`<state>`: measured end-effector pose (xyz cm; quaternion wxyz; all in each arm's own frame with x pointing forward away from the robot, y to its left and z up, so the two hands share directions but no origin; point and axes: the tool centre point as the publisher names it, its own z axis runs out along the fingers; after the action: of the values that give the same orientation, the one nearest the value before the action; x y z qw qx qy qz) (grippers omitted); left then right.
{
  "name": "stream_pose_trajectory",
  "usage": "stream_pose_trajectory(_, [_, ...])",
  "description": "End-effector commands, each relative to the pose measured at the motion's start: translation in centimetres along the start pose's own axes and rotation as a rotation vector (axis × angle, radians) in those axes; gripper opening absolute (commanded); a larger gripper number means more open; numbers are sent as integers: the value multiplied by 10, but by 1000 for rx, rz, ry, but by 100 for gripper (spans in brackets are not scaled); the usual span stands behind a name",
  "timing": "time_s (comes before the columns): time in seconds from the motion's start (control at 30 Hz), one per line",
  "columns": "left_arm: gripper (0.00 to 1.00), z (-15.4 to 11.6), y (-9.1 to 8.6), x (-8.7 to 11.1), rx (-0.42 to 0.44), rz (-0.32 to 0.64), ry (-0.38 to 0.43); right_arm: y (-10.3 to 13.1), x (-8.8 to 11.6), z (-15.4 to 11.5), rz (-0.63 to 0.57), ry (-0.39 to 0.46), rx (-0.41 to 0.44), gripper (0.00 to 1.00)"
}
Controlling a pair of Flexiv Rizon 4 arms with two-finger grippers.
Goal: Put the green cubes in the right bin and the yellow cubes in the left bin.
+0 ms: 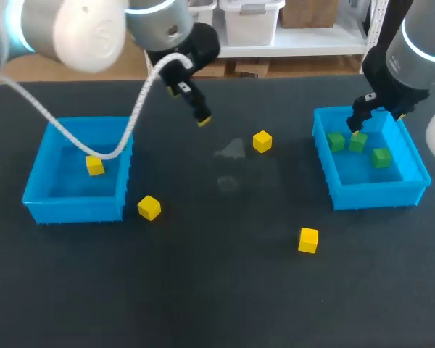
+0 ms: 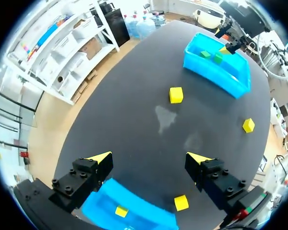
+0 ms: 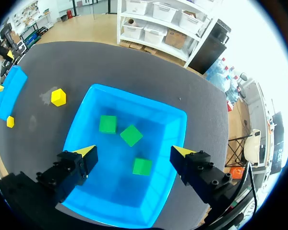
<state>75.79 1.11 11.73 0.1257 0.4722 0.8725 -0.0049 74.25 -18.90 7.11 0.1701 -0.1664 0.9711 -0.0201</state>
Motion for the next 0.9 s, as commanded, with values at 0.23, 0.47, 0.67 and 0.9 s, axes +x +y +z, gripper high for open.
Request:
stream_pose_trajectory(0.23, [100, 28, -14, -63, 8, 37, 140, 0, 2, -1, 1, -4, 3, 100])
stream_pose_trajectory(0.47, [100, 48, -29, -84, 6, 40, 179, 0, 2, -1, 1, -4, 3, 100])
stream_pose_trajectory(0.67, [100, 66, -39, -89, 15, 23, 209, 0, 2, -1, 1, -4, 3, 100])
stream_pose_trajectory(0.9, [100, 82, -49, -99, 36, 9, 225, 0, 2, -1, 1, -4, 3, 100])
